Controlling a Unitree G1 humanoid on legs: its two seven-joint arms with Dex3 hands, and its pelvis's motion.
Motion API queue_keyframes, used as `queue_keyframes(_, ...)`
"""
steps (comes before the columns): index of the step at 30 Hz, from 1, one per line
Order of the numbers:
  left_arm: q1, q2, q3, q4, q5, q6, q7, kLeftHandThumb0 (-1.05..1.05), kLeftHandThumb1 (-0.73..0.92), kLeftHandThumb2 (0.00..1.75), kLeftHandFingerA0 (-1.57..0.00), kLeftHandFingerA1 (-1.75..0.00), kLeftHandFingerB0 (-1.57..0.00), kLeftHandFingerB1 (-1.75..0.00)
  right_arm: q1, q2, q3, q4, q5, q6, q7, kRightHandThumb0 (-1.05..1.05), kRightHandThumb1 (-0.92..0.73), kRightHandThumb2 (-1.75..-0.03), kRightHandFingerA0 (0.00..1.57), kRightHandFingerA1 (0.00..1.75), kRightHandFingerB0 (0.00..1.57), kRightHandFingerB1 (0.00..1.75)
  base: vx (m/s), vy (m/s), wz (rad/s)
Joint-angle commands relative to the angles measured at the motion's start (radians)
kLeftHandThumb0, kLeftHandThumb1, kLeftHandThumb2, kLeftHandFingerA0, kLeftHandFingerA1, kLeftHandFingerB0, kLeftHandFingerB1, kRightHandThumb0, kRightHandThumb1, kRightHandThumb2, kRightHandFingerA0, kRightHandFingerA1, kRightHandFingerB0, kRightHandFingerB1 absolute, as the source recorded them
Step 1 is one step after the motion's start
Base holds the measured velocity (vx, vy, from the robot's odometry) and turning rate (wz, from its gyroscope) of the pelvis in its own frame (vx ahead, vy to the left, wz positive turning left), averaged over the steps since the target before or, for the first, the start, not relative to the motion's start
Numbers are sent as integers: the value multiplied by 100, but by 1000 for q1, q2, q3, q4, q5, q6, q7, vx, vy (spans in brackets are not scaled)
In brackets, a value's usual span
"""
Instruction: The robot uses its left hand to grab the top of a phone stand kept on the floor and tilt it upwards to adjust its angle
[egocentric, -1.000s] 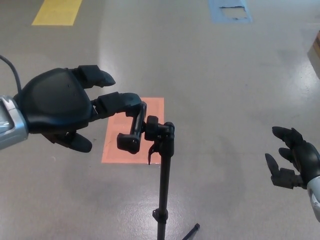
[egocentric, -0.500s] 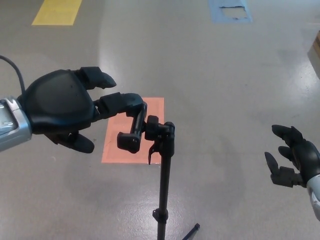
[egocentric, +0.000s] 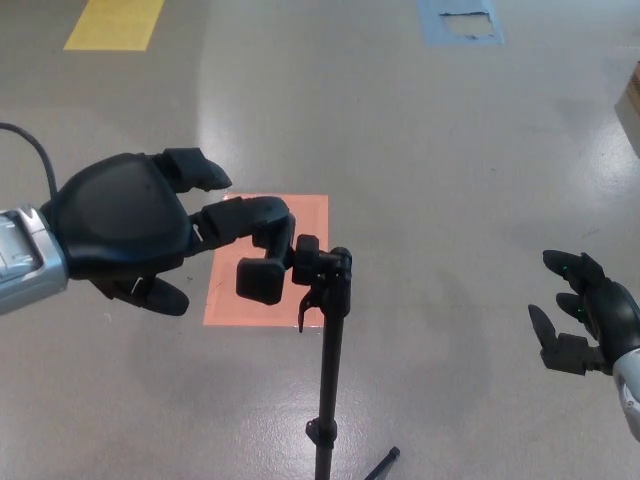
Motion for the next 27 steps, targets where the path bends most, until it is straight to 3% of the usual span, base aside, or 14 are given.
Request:
queue_keyframes(1,32,5,-21,-15,35,29,-9,-82,82,64,-28,-31,0,-17,-11,-17,-3,4,-2,14,2,-35,-55,-110,0,47,0,47,0,0,0)
queue_keyframes(2,35,6,-24,-16,39,31,-9,-82,82,64,-28,-31,0,-17,-12,-17,-3,4,-2,15,2,-35,-55,-110,0,47,0,47,0,0,0)
queue_keyframes(3,42,4,-27,-13,34,29,-9,-80,63,99,-19,-45,0,-20,-11,-17,-3,4,-1,14,5,-34,-56,-110,0,47,0,47,0,0,0)
queue_keyframes(12,75,4,-35,-24,30,33,5,-87,68,100,-24,-46,0,-15,-16,-16,0,4,-4,20,0,-34,-56,-110,0,47,0,47,0,0,0)
queue_keyframes(13,75,3,-36,-22,29,33,1,-81,80,64,-31,-32,0,-18,-16,-17,2,3,-6,19,-1,-35,-55,-110,0,47,0,47,0,0,0)
queue_keyframes(14,76,3,-37,-21,28,34,-2,-81,80,64,-31,-32,0,-18,-16,-18,3,2,-7,18,-1,-35,-55,-110,0,47,0,47,0,0,0)
queue_keyframes(15,77,3,-39,-23,28,36,-10,-81,65,99,-19,-45,0,-18,-17,-18,3,2,-7,18,-2,-35,-54,-110,0,47,0,47,0,0,0)
queue_keyframes(23,86,2,-42,-29,27,41,-25,-80,65,99,-19,-45,0,-17,-22,-17,1,3,-4,18,0,-34,-56,-110,0,47,0,47,0,0,0)
queue_keyframes(24,84,2,-40,-30,23,42,-35,-80,81,65,-28,-32,0,-12,-25,-17,1,3,-4,20,-1,-35,-55,-110,0,47,0,47,0,0,0)
queue_keyframes(25,82,3,-39,-30,21,43,-40,-80,81,65,-28,-32,0,-12,-27,-17,1,3,-5,20,-1,-35,-55,-110,0,47,0,47,0,0,0)
queue_keyframes(26,79,2,-37,-27,19,43,-38,-80,64,98,-19,-45,0,-17,-29,-18,2,4,-6,21,-3,-35,-55,-110,0,47,0,47,0,0,0)
queue_keyframes(27,78,2,-36,-27,19,42,-36,-80,64,98,-19,-45,0,-17,-29,-18,2,4,-6,21,-3,-35,-55,-110,0,47,0,47,0,0,0)
